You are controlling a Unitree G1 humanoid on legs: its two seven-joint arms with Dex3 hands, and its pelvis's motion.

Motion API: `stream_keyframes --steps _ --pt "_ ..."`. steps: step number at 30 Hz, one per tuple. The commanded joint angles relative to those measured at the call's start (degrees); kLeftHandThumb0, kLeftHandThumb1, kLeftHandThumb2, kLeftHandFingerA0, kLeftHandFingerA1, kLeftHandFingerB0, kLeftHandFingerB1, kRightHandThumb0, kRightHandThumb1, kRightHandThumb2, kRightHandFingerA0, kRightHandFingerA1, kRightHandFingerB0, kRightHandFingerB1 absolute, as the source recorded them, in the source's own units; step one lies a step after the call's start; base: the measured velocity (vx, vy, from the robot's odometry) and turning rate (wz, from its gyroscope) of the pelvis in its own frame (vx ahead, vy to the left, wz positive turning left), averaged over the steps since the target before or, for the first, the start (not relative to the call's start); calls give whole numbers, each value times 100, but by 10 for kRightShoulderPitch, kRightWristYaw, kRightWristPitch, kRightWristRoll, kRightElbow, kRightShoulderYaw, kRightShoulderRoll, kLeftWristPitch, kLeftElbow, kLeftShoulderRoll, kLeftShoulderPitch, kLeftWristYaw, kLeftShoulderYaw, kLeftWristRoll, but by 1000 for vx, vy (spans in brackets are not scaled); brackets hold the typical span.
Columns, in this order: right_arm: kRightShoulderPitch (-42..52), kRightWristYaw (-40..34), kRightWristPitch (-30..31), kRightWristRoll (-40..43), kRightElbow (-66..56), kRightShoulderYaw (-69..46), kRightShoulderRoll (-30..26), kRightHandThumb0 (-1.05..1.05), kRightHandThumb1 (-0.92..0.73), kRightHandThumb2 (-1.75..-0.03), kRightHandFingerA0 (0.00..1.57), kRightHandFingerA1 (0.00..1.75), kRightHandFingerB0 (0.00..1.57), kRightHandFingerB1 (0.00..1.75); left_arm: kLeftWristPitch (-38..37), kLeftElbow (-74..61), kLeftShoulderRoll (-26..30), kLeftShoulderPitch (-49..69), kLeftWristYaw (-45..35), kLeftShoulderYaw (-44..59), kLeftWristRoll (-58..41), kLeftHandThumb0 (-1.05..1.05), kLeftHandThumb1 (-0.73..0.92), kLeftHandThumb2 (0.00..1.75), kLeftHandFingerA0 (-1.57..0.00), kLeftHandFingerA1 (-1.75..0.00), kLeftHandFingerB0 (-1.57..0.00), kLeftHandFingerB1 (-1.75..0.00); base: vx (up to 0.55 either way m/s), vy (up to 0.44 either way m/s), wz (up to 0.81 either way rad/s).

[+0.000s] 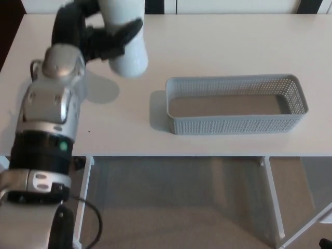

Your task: The robot walk up to a desk on which a bottle is kept on the left hand side and a container is kept on the right hand side. The robot uses its left hand to pick up the bottle and places it in the container.

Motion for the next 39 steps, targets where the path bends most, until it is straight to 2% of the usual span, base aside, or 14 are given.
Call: stream_keyframes --steps 1,2,5,6,7,9,10,13,14,18,19,24,27,39 --pt "-3 -13 2 -2 -6 -2 -6 -49 -43 -53 29 41 34 36 19 -25 -25 -46 4 -19 5 -8 77 74 -105 -134 -79 -108 0 0 0" --pt "-4 -14 3 -2 -7 -2 -6 -55 -34 -71 24 48 28 45 22 -27 -31 -49 5 -25 9 -6 77 73 -103 -137 -78 -107 0 0 0" --pt "-5 -18 9 -1 -14 -1 -5 -51 -41 -53 32 42 35 37 24 -23 -49 -57 6 -40 13 -7 78 72 -103 -128 -77 -104 0 0 0" --pt "-9 -23 12 0 -17 -1 -4 -50 -41 -53 35 43 36 37 19 -6 -66 -64 -1 -44 4 -8 76 73 -102 -117 -77 -88 0 0 0" --pt "-10 -27 11 -4 -18 0 -5 -49 -44 -54 37 43 37 36 14 2 -73 -65 -3 -53 8 -10 72 71 -103 -113 -79 -99 0 0 0" --pt "-11 -31 9 -9 -20 3 -6 -49 -44 -54 37 43 37 36 9 9 -79 -67 -4 -63 15 -10 72 71 -103 -113 -79 -99 0 0 0" --pt "-11 -30 10 -9 -21 4 -7 -50 -43 -54 34 43 37 37 5 11 -87 -65 -7 -65 12 -13 75 75 -105 -137 -83 -109 0 0 0" --pt "-15 -31 11 -12 -22 7 -10 -56 -34 -71 27 49 30 46 2 25 -108 -68 -11 -80 14 -15 74 76 -108 -138 -85 -111 0 0 0" --pt "-16 -32 12 -12 -24 8 -11 -51 -43 -54 32 40 36 35 2 27 -115 -68 -9 -85 16 -17 74 74 -112 -140 -81 -110 0 0 0" --pt "-18 -31 11 -7 -26 7 -9 -51 -43 -54 35 44 37 37 0 30 -134 -64 -6 -102 22 -19 72 77 -114 -138 -81 -109 0 0 0" --pt "-18 -31 10 -6 -26 6 -9 -51 -42 -54 36 45 38 37 -3 29 -137 -59 -9 -106 22 -19 69 84 -115 -141 -80 -117 0 0 0" --pt "-20 -34 9 -9 -24 8 -9 -50 -43 -54 37 44 39 38 -10 26 -141 -43 -17 -114 25 -19 67 86 -117 -134 -83 -115 0 0 0" --pt "-25 -38 13 -7 -22 5 -9 -49 -43 -54 39 46 38 37 -13 29 -138 -31 -18 -119 30 -21 67 90 -112 -142 -81 -115 0 0 0" --pt "-30 -37 10 -8 -27 8 -10 -51 -42 -53 37 45 37 37 -44 70 -115 -20 -30 -106 34 -15 75 72 -111 -138 -83 -102 0 0 0"
